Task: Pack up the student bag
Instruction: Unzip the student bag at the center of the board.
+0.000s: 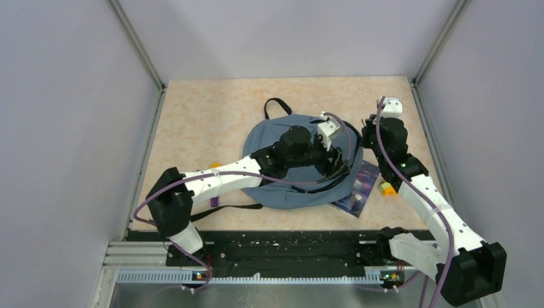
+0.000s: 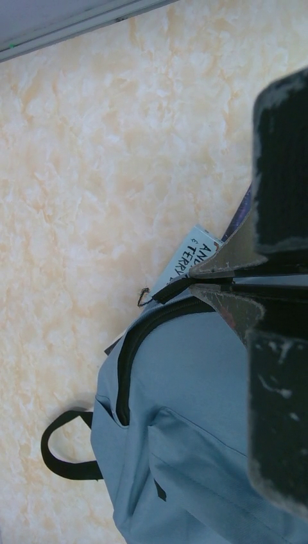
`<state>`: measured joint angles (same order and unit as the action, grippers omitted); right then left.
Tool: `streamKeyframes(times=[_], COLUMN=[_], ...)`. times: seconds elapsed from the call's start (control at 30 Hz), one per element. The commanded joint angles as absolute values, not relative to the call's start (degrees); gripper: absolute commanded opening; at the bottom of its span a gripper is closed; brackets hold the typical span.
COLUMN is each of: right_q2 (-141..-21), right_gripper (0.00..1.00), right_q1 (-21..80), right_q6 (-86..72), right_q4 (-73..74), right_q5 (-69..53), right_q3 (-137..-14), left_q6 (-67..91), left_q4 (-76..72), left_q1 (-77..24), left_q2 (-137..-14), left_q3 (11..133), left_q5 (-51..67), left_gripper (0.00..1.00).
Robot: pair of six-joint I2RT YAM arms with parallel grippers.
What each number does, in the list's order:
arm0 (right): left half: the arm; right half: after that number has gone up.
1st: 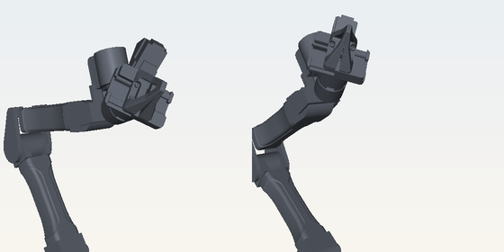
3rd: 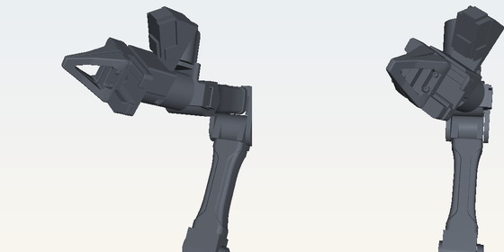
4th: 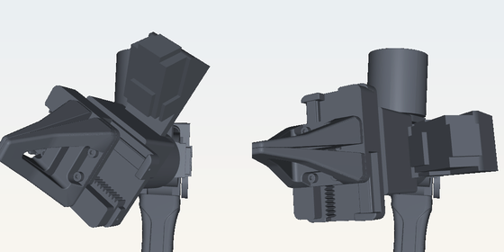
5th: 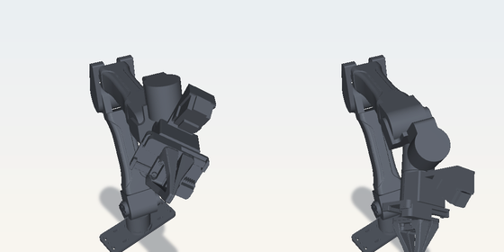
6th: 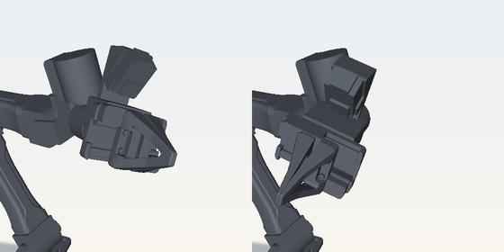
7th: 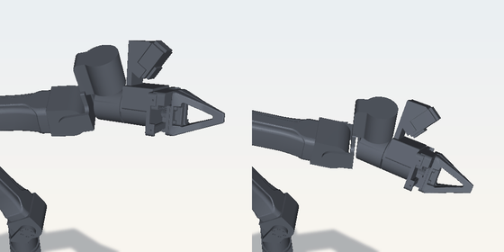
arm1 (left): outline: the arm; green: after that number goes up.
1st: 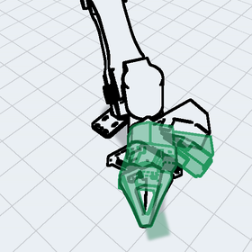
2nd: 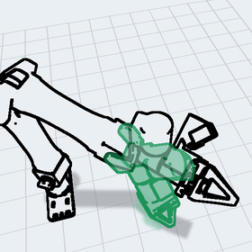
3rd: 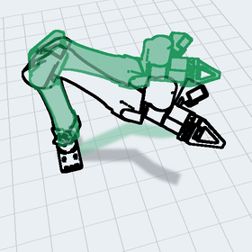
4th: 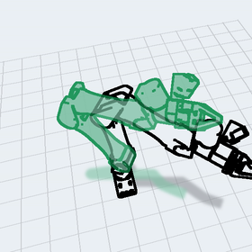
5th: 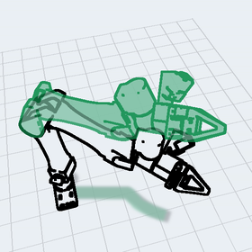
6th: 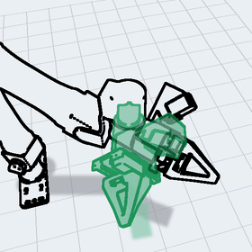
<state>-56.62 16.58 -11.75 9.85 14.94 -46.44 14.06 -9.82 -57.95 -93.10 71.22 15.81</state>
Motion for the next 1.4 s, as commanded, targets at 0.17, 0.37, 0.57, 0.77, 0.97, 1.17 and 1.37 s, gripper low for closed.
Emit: streamKeyframes(times=[0.17, 0.37, 0.57, 0.77, 0.97, 1.17, 1.37], right_q2=[-55.0, -55.4, -55.4, -55.2, -55.0, -54.5, -54.8], right_gripper=[0.0, 0.0, 0.0, 0.0, 0.0, 0.0, 0.0], right_q1=[15.4, 15.4, 15.4, 15.4, 15.4, 15.4, 15.4], right_q6=[-11.7, -11.9, -12.2, -12.1, -12.2, -12.0, -11.9], right_q4=[7.0, 7.0, 7.2, 7.5, 7.8, 7.7, 7.3], right_q5=[16.8, 16.8, 16.4, 16.8, 16.9, 17.2, 16.8], right_q3=[-47.1, -47.2, -47.4, -47.3, -47.3, -46.9, -47.0], left_q6=[15.0, 14.0, 14.0, 13.8, 13.4, 13.2, 10.1], left_q4=[-6.0, -2.2, -1.9, -2.0, -1.4, -1.0, -1.1], left_q1=[-59.2, -59.6, -60.2, -60.5, -60.6, -60.9, -60.8], left_q2=[-93.6, -93.7, -94.3, -94.5, -95.1, -94.2, -91.6], left_q3=[71.8, 71.6, 71.8, 72.3, 72.9, 72.6, 70.4], left_q5=[16.0, 15.7, 15.3, 14.9, 14.6, 14.0, 14.8], left_gripper=[0.61, 0.56, 0.62, 0.64, 0.42, 0.0, 0.0])
